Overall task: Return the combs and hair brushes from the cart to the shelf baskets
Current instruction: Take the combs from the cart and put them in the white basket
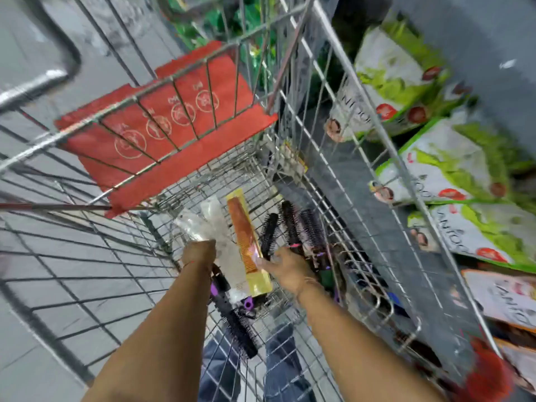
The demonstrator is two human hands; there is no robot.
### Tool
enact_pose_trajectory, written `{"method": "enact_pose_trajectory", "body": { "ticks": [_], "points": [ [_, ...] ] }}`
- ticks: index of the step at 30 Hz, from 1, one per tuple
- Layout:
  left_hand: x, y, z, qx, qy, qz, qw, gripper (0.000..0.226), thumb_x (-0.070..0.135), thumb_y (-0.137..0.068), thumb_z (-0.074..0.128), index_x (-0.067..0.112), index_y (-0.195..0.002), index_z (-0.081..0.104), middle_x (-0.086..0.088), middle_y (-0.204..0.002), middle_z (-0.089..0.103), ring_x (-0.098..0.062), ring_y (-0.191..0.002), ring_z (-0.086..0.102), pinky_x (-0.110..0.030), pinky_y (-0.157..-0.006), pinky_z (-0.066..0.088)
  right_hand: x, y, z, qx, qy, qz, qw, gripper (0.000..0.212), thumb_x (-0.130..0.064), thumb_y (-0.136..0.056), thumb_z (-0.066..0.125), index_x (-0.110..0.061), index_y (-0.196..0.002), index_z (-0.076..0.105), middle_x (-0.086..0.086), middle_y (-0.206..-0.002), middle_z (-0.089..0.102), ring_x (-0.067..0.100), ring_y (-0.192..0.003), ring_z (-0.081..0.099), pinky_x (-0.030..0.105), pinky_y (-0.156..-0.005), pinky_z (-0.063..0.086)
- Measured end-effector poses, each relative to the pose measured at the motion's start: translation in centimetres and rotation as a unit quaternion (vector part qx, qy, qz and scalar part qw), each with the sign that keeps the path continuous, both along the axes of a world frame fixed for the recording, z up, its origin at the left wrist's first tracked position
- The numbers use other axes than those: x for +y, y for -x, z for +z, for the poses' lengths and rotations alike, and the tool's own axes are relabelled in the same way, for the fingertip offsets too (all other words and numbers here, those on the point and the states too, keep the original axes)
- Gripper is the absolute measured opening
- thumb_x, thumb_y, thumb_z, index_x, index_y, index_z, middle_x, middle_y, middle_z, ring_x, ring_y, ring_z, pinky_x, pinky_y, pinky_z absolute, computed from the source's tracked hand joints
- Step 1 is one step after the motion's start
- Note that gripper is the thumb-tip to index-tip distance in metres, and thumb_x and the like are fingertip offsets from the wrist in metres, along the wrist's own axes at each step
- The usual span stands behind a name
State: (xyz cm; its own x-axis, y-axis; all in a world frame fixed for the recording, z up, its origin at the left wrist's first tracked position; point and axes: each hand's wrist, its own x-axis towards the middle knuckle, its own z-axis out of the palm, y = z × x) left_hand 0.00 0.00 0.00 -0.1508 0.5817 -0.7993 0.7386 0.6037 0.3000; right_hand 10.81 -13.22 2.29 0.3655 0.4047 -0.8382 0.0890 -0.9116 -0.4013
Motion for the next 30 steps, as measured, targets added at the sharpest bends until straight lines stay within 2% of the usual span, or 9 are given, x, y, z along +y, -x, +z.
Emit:
{"method": "enact_pose_trajectory", "body": {
  "ticks": [2,4,7,12,17,22,25,28,30],
  "points": [
    [-0.1,-0.2,-0.6,0.034,-0.013,-0.002,0.999,0.057,0.023,-0.087,0.061,-0.013,-0.127,0.045,-0.029,-0.137,0.048,-0.039,-0.127,0.047,-0.043,-0.106,0.04,1.1,1.9,-1.1,-0.064,0.01,0.038,0.997,0.077,-0.063,-0.073,0.059,-0.009,-0.125,0.041,0.012,-0.119,0.063,0.03,-0.104,0.062,0.034,-0.077,0.049],
    [-0.1,-0.2,-1.0,0.071,-0.02,-0.012,0.997,0.075,0.035,-0.085,0.062,-0.012,-0.137,0.034,-0.025,-0.147,0.036,-0.036,-0.136,0.036,-0.041,-0.114,0.032,1.4,3.4,-2.1,-0.12,0.011,0.063,0.991,0.067,-0.06,-0.074,0.061,-0.011,-0.114,0.039,0.012,-0.1,0.069,0.03,-0.087,0.067,0.031,-0.063,0.049],
    [0.1,-0.6,-1.6,0.118,-0.044,-0.025,0.992,0.086,0.049,-0.078,0.064,-0.007,-0.137,0.036,-0.021,-0.146,0.04,-0.037,-0.135,0.036,-0.042,-0.112,0.035,0.3,3.4,-3.5,-0.156,-0.001,0.022,0.988,0.037,-0.037,-0.085,0.059,-0.012,-0.108,0.043,0.013,-0.096,0.071,0.032,-0.084,0.067,0.033,-0.062,0.051],
    [-0.7,-3.3,-1.3,0.144,-0.063,-0.068,0.985,0.085,0.059,-0.073,0.064,-0.005,-0.125,0.045,-0.023,-0.133,0.052,-0.036,-0.125,0.05,-0.037,-0.1,0.046,-3.6,1.0,-3.3,-0.194,-0.094,-0.103,0.971,0.017,-0.012,-0.087,0.06,-0.005,-0.101,0.055,0.002,-0.09,0.057,0.019,-0.08,0.053,0.026,-0.056,0.03],
    [-1.3,-3.7,-2.4,0.112,-0.048,0.035,0.992,0.059,0.023,-0.079,0.066,-0.005,-0.126,0.045,-0.024,-0.134,0.049,-0.036,-0.122,0.052,-0.043,-0.102,0.048,-6.3,0.3,-4.1,-0.209,-0.049,-0.094,0.972,0.039,-0.019,-0.082,0.067,0.003,-0.11,0.051,0.019,-0.094,0.056,0.034,-0.093,0.055,0.04,-0.075,0.045],
    [-2.1,-3.2,-1.1,-0.021,-0.111,0.212,0.971,0.022,0.005,-0.085,0.047,-0.001,-0.099,0.063,-0.026,-0.097,0.066,-0.036,-0.089,0.063,-0.036,-0.076,0.052,-5.2,0.6,-3.2,-0.279,-0.02,-0.017,0.96,0.058,-0.043,-0.078,0.066,0.0,-0.114,0.052,0.022,-0.113,0.055,0.036,-0.106,0.051,0.041,-0.087,0.047],
    [-3.0,-3.3,-0.5,-0.068,-0.13,0.234,0.961,0.024,0.009,-0.082,0.045,0.005,-0.092,0.067,-0.022,-0.081,0.06,-0.033,-0.077,0.055,-0.032,-0.066,0.044,-3.6,0.4,-2.8,-0.297,-0.009,0.02,0.955,0.063,-0.054,-0.079,0.057,-0.008,-0.122,0.048,0.013,-0.12,0.052,0.026,-0.11,0.051,0.037,-0.088,0.048],
    [-3.0,-3.0,-0.8,-0.078,-0.096,0.218,0.968,0.032,0.002,-0.082,0.043,-0.01,-0.102,0.064,-0.04,-0.101,0.061,-0.039,-0.075,0.056,-0.035,-0.064,0.045,-1.2,0.2,-3.1,-0.29,-0.002,0.057,0.955,0.067,-0.062,-0.076,0.054,-0.009,-0.117,0.047,0.011,-0.121,0.049,0.023,-0.107,0.052,0.035,-0.083,0.053],
    [-2.9,-2.5,-1.4,-0.089,-0.056,0.217,0.971,0.035,0.0,-0.092,0.038,-0.018,-0.117,0.053,-0.039,-0.124,0.053,-0.039,-0.086,0.055,-0.029,-0.067,0.04,0.3,0.2,-3.5,-0.276,0.01,0.035,0.96,0.064,-0.055,-0.074,0.062,-0.007,-0.112,0.047,0.015,-0.128,0.046,0.027,-0.113,0.051,0.04,-0.085,0.055]
  ]
}}
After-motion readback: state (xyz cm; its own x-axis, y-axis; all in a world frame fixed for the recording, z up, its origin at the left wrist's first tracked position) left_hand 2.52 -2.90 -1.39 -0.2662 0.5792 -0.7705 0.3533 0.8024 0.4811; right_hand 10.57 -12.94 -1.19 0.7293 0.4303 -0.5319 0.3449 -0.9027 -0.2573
